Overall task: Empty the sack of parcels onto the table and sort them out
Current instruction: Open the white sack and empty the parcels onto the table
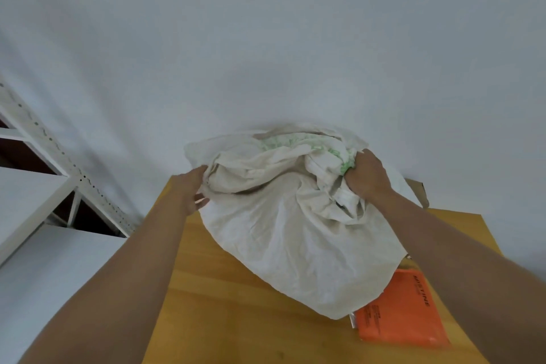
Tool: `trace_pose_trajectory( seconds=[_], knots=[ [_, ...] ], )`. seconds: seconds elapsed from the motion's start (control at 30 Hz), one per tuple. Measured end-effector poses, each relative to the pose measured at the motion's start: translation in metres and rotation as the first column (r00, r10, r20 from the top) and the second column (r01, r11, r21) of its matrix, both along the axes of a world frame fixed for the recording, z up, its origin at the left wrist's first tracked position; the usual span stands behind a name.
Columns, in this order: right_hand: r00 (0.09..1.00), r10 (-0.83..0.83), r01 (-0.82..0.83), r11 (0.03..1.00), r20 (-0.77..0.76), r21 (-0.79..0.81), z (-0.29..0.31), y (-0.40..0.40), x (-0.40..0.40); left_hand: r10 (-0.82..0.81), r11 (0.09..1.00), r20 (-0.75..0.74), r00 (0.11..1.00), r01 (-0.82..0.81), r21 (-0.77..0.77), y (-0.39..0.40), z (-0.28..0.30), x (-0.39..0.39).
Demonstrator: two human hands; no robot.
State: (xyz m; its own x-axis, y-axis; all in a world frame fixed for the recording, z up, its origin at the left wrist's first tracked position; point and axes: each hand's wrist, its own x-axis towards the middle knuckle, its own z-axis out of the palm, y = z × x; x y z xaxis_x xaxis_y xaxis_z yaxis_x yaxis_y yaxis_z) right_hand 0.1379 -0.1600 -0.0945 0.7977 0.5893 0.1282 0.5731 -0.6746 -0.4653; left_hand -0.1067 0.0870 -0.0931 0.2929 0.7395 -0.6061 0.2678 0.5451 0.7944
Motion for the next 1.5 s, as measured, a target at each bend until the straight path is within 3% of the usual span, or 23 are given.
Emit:
trace_pose_trajectory(
  seconds=[0.1,0.17,0.27,0.33,0.4,0.53,0.73,0.87,0.93,0.97,1.03,1.1,1.13,1.27,1.4,1.5],
  knots=[
    [0.997,0.006,-0.003,0.999,-0.081,0.032,0.001,0.003,0.003,0.015,0.996,0.011,1.0,-0.016,0.086,-0.003,0.002,0.009],
    [0.984,0.01,0.016,0.99,-0.179,0.143,0.009,0.005,0.0,-0.006,0.965,-0.001,1.0,0.006,0.262,-0.009,0.005,0.019],
    [0.94,0.095,0.035,0.929,-0.328,0.368,0.032,0.011,-0.007,-0.04,0.804,-0.09,0.995,0.085,0.588,-0.035,0.02,0.038],
    [0.914,0.153,-0.016,0.939,-0.376,0.343,0.042,0.015,-0.012,-0.116,0.723,-0.133,0.984,0.175,0.668,-0.055,0.03,0.05],
    [0.919,0.193,-0.15,0.978,-0.344,0.146,0.045,0.018,-0.019,-0.279,0.679,-0.162,0.946,0.314,0.664,-0.071,0.032,0.061],
    [0.887,0.415,-0.426,0.905,-0.202,-0.014,0.038,0.022,-0.033,-0.55,0.559,-0.187,0.814,0.525,0.642,-0.086,0.024,0.069],
    [0.831,0.554,-0.549,0.799,-0.051,-0.244,0.024,0.031,-0.045,-0.74,0.543,-0.082,0.667,0.665,0.513,-0.092,0.02,0.065],
    [0.837,0.547,-0.531,0.812,-0.002,-0.242,0.019,0.033,-0.048,-0.815,0.468,-0.083,0.574,0.735,0.491,-0.091,0.016,0.058],
    [0.857,0.516,-0.504,0.836,-0.002,-0.218,0.018,0.033,-0.045,-0.799,0.502,-0.03,0.601,0.693,0.517,-0.094,0.019,0.056],
    [0.87,0.494,-0.485,0.851,-0.005,-0.2,0.02,0.032,-0.041,-0.745,0.593,0.066,0.663,0.615,0.519,-0.094,0.023,0.054],
    [0.892,0.452,-0.446,0.881,0.003,-0.159,0.03,0.029,-0.034,-0.48,0.799,0.242,0.843,0.306,0.517,-0.087,0.029,0.051],
    [0.918,0.395,-0.391,0.917,0.04,-0.072,0.042,0.026,-0.029,-0.167,0.813,0.176,0.97,0.035,0.581,-0.069,0.028,0.048],
    [0.93,0.362,-0.361,0.932,0.061,-0.021,0.046,0.026,-0.028,-0.082,0.813,0.106,0.991,0.005,0.582,-0.06,0.021,0.045],
    [0.941,0.333,-0.335,0.942,0.056,0.014,0.055,0.025,-0.029,-0.213,0.874,-0.151,0.965,0.257,0.412,-0.048,-0.01,0.041],
    [0.944,0.312,-0.323,0.94,0.105,0.114,0.069,0.031,-0.034,-0.266,0.853,-0.06,0.962,0.264,0.451,-0.047,-0.023,0.044],
    [0.932,0.344,-0.352,0.934,0.116,0.057,0.071,0.031,-0.037,-0.326,0.815,-0.14,0.935,0.353,0.46,-0.048,-0.03,0.04]
  ],
)
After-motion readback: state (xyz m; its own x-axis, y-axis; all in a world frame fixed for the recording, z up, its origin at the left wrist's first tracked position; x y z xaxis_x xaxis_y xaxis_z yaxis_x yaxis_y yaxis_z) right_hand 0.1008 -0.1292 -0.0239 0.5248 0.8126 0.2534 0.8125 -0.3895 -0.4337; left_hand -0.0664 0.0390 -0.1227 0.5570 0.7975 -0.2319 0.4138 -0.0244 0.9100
